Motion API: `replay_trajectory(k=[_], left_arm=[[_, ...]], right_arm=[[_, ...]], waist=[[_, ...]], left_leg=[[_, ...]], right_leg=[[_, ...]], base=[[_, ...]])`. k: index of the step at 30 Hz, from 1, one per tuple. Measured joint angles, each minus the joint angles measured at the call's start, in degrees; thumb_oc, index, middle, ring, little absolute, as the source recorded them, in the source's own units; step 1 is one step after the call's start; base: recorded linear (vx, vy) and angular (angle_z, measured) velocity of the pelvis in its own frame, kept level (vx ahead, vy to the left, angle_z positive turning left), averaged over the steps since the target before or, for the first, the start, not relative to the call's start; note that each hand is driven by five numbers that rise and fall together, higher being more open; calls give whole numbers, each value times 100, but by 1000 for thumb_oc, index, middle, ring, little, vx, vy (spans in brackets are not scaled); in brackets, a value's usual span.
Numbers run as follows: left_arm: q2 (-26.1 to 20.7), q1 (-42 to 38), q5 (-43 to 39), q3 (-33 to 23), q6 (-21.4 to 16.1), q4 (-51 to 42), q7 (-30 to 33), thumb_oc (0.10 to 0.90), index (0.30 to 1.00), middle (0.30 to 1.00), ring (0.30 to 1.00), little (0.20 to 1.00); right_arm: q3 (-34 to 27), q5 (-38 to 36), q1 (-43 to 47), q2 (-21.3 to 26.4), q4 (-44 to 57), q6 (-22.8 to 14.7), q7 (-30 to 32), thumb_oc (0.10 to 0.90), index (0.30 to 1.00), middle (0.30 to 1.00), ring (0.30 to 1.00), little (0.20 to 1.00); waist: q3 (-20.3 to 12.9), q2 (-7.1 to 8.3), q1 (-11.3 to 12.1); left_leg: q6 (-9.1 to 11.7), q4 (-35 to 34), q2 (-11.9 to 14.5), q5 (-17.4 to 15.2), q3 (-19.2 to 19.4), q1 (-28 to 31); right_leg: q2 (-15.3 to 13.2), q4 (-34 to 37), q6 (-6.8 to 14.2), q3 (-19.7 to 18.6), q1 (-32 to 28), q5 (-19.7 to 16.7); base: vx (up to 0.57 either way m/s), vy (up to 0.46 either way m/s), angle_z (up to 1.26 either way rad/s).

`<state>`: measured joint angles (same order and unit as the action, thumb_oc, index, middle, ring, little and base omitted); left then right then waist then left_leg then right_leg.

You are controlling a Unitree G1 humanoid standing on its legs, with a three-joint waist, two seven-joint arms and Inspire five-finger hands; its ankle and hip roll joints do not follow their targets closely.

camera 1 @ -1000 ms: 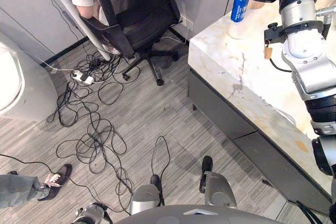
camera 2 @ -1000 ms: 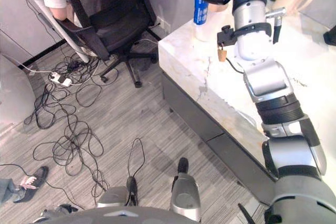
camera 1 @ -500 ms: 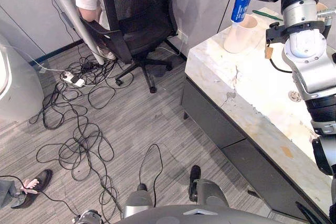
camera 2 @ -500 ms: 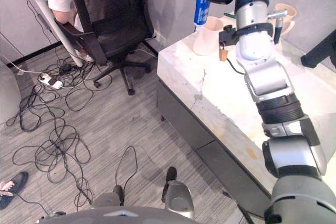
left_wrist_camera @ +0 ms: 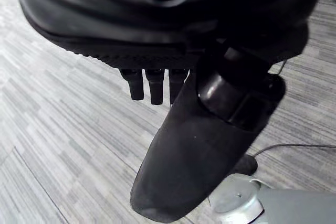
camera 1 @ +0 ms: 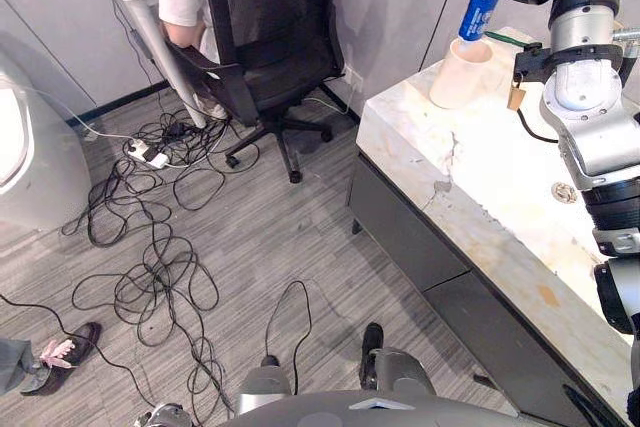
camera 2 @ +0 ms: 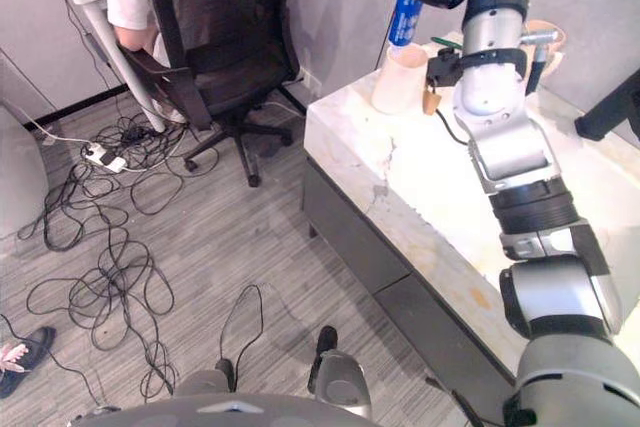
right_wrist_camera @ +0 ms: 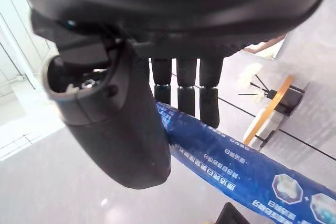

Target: Organize the bathroom.

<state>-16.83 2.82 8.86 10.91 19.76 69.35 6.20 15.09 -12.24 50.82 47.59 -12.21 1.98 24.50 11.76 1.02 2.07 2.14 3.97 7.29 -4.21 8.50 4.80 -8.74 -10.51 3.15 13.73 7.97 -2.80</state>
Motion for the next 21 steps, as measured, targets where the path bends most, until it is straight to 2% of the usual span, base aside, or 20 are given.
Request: replay_trajectory(k=[7, 13, 21], left_arm=[[-1, 25, -28, -5, 84, 49, 91, 800, 900, 900, 900, 900], [-3, 29, -153, -33, 163, 67, 90, 800, 900, 900, 900, 900], [-1, 57, -173, -57, 193, 110, 91, 800, 900, 900, 900, 900]], right_arm=[[7, 0, 18, 0, -176, 69, 113, 400, 300, 300, 300, 300], [47, 0, 280, 0, -540, 116, 141, 400, 300, 300, 300, 300], [141, -206, 417, 0, -780, 134, 379, 400, 300, 300, 300, 300]], waist=[[-119, -66, 97], [-131, -67, 226], [-145, -62, 255]], left_leg=[[53, -20, 143, 52, -121, -33], [91, -54, 256, 78, -197, -48], [174, -102, 464, 172, -356, -154]], right_leg=[[131, 80, -65, 180, -110, 46], [271, 81, -114, 233, -113, 78], [444, 57, -200, 418, -100, 189]], base=[[69, -68, 10], [28, -63, 3], [18, -77, 10]])
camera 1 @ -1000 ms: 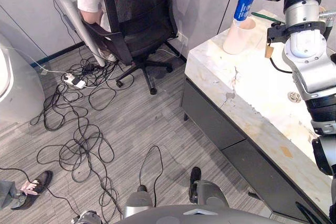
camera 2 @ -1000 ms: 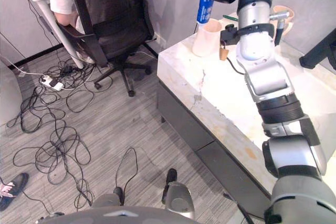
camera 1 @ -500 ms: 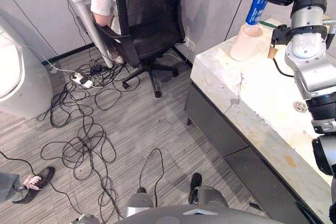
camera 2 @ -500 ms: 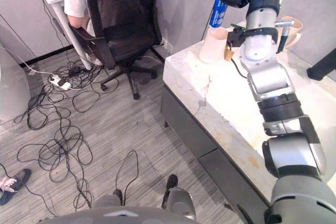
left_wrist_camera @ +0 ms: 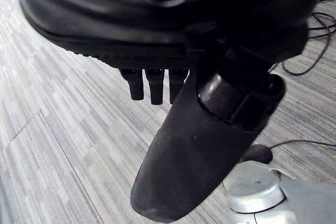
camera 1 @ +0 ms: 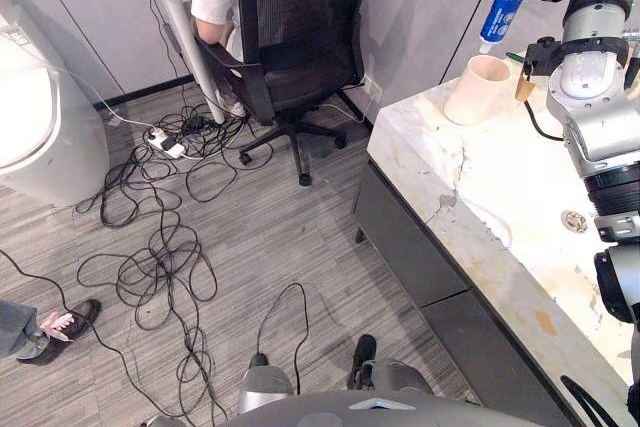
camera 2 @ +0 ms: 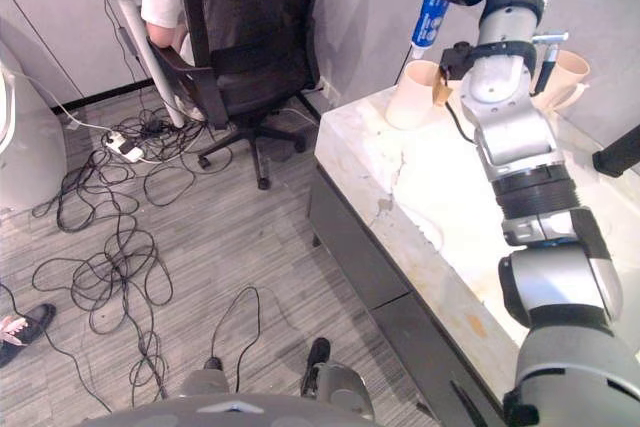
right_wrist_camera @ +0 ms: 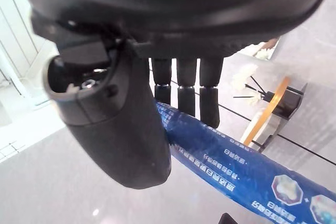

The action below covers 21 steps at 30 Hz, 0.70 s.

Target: Organize the bathroom.

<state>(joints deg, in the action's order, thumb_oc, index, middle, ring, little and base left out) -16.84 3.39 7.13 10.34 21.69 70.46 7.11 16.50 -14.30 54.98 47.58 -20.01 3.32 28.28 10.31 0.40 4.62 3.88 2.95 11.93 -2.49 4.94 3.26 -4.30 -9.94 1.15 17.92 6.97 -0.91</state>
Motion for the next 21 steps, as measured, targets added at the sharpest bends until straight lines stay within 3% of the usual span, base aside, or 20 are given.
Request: replay_trajectory(k=[14, 21], left_arm=[[-7, -41, -37, 13, 75, 2, 37, 800, 900, 900, 900, 900], [-11, -86, -79, 14, 95, 0, 31, 800, 900, 900, 900, 900]], right_arm=[[230, -14, 242, 0, -426, 108, 123, 400, 300, 300, 300, 300], [359, -13, 276, 0, -500, 125, 211, 400, 300, 300, 300, 300]], waist=[[-3, -110, -6], [88, -346, -5]], left_leg=[[58, -10, 78, 92, -69, -229], [85, -1, 98, 132, -98, -323]], right_leg=[[34, -178, -80, 71, 268, 78], [43, -254, -117, 81, 388, 105]], base=[[-22, -25, 2], [-33, -30, 0]])
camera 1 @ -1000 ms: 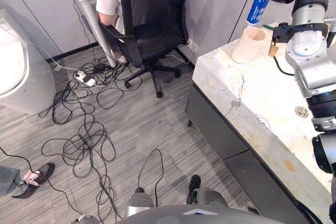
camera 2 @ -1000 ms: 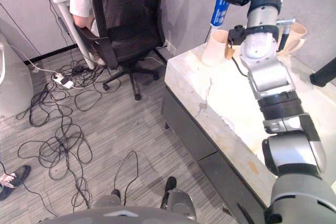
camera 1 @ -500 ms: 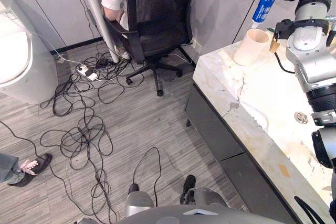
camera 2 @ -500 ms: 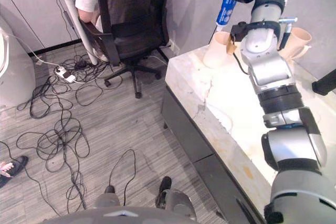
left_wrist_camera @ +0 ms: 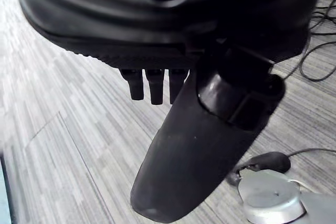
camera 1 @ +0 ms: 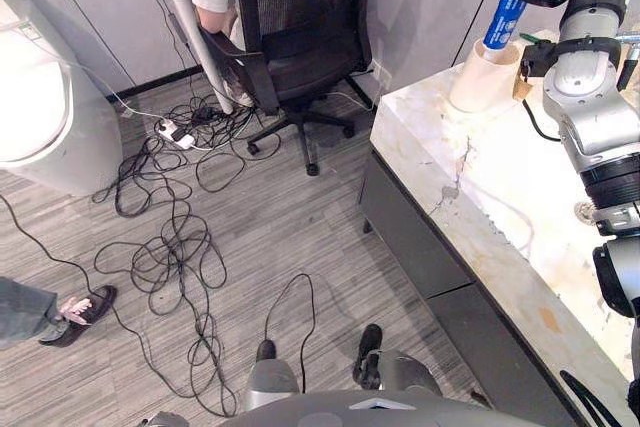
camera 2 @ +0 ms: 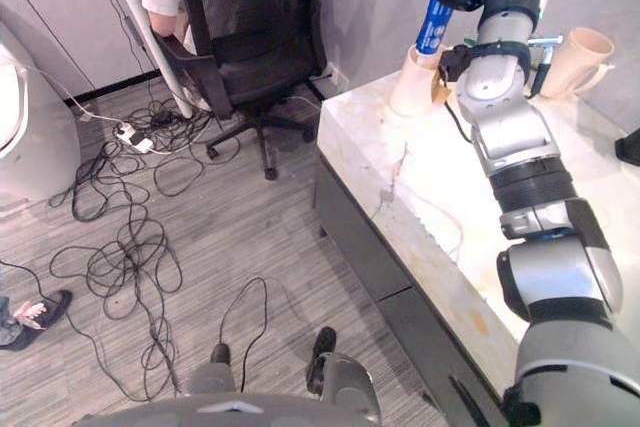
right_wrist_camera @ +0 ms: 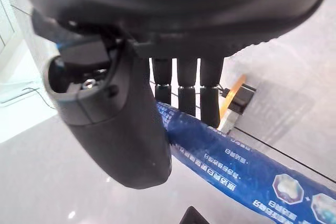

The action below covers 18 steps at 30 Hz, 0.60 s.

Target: Organize the bathroom.

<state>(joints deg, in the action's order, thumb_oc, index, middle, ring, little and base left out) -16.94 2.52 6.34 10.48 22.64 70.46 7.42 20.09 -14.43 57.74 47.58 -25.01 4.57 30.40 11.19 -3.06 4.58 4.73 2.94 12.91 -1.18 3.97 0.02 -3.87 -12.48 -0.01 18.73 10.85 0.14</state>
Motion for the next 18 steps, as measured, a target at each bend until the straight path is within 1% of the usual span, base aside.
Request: replay_trajectory(k=[2, 6, 8, 15, 16, 17, 18], left_arm=[[-4, -10, -1, 0, 0, 0, -1, 800, 900, 900, 900, 900], [8, -26, -6, 4, 0, -1, -15, 800, 900, 900, 900, 900], [7, -67, -35, 41, -1, -10, -17, 800, 900, 900, 900, 900], [7, -226, -146, 40, -15, -14, -43, 800, 900, 900, 900, 900], [7, -241, -147, 40, -16, -14, -43, 800, 900, 900, 900, 900], [7, -254, -147, 40, -15, -14, -43, 800, 900, 900, 900, 900], [7, -259, -147, 40, -15, -15, -45, 800, 900, 900, 900, 900]], right_arm=[[2, 0, 46, 0, -3, 0, 30, 400, 300, 300, 300, 300], [5, 0, 66, 0, -31, 16, 64, 400, 300, 300, 300, 300], [4, 0, 89, 0, -51, 16, 115, 400, 300, 300, 300, 300], [1, -2, 96, -8, -73, 16, 149, 400, 300, 300, 300, 300], [-11, -2, 96, -8, -73, 16, 149, 431, 347, 347, 347, 347], [-17, -2, 96, -8, -73, 16, 149, 577, 566, 566, 566, 566], [-17, -2, 96, -10, -74, 16, 149, 800, 900, 900, 900, 900]], waist=[[32, -45, -7], [127, -122, -15], [242, -127, -19], [367, -142, -14], [380, -151, -14], [388, -160, -14], [394, -170, -17]], left_leg=[[10, 10, 0, 11, -4, -90], [21, 10, 27, 35, -14, -103], [23, -1, 30, 41, -15, -114], [36, -6, 15, 60, -8, -161], [36, -5, 11, 60, -4, -160], [36, -7, 7, 60, 2, -159], [36, -8, 0, 60, 8, -157]], right_leg=[[-7, -46, -10, -2, 104, 12], [15, -51, -31, 7, 114, 26], [15, -53, -32, 11, 125, 26], [0, -55, -46, 8, 188, 31], [-4, -54, -54, 8, 186, 27], [-10, -50, -69, 8, 185, 18], [-17, -48, -70, 8, 185, 17]], base=[[0, 0, 0], [-10, 0, 0], [-42, 13, 1], [0, 0, 0], [-13, 35, 0], [-11, 37, 0], [-11, 43, 0]])
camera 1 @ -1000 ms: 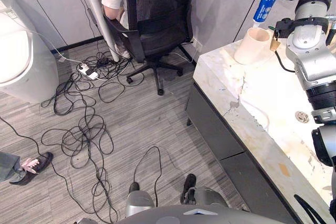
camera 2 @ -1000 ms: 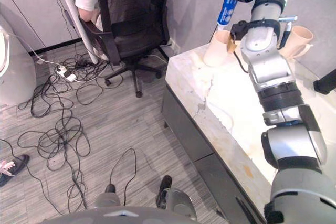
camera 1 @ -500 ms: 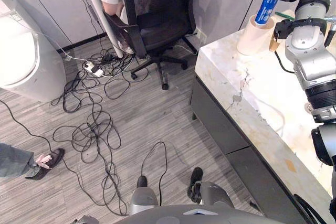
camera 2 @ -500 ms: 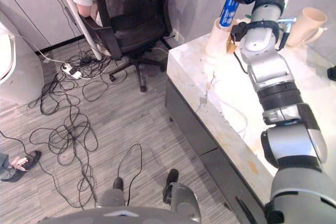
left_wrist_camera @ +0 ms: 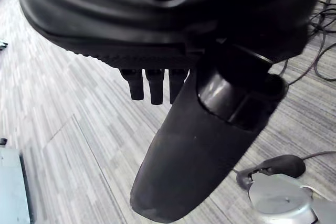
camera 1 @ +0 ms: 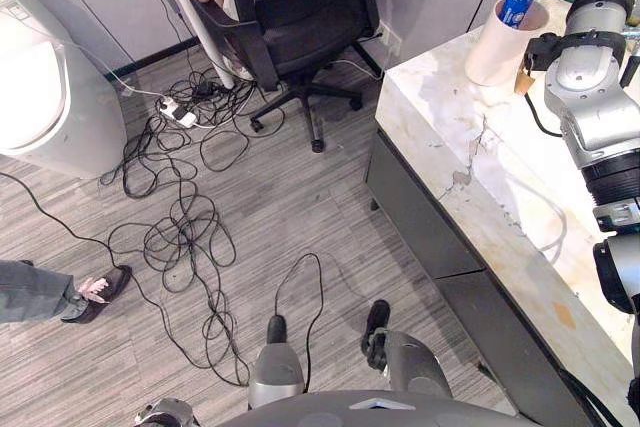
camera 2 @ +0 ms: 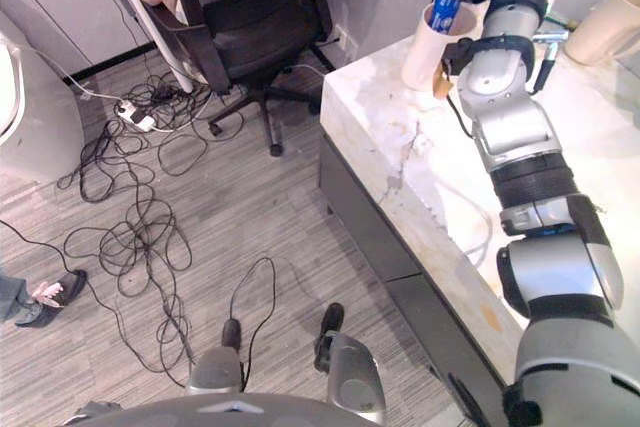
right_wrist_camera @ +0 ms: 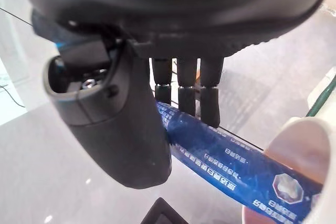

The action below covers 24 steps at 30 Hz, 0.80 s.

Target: Organize the bathroom.

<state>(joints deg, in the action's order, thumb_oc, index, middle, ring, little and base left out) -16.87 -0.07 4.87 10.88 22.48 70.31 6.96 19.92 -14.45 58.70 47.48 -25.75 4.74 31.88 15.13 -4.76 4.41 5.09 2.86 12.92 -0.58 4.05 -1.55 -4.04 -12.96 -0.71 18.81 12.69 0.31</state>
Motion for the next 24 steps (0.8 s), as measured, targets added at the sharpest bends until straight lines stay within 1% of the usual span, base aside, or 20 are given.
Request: replay_trajectory(k=[7, 13, 21, 24], left_arm=[[-1, 0, 3, -3, 0, 2, -55, 800, 900, 900, 900, 900], [0, 7, 19, -2, 0, 2, -153, 800, 900, 900, 900, 900], [0, 8, 30, -2, 0, 2, -231, 800, 900, 900, 900, 900], [2, 6, 47, -3, 0, 1, -298, 800, 900, 900, 900, 900]], right_arm=[[-11, 2, 0, -9, -118, 3, -19, 800, 900, 900, 900, 900], [-28, 7, 32, -12, -162, 8, -69, 800, 900, 900, 900, 900], [-32, 5, 72, -12, -162, 61, -227, 800, 900, 900, 900, 900], [-32, 6, 70, -12, -162, 105, -355, 800, 900, 900, 900, 900]], waist=[[10, -19, -15], [12, -23, -14], [9, -20, -143], [-5, -12, -173]], left_leg=[[-1, -2, -46, 1, 69, 54], [-1, 11, -34, 1, 112, 206], [-2, 102, -8, 2, 116, 232], [-2, 102, -8, 1, 178, 317]], right_leg=[[-63, 12, -1, -4, -63, -2], [-39, 10, 41, -35, -202, 47], [-6, 3, 39, -52, -257, 60], [4, -13, 38, -131, -283, 62]], base=[[0, 35, 1], [29, 10, -2], [9, 3, -1], [-1, 48, -10]])
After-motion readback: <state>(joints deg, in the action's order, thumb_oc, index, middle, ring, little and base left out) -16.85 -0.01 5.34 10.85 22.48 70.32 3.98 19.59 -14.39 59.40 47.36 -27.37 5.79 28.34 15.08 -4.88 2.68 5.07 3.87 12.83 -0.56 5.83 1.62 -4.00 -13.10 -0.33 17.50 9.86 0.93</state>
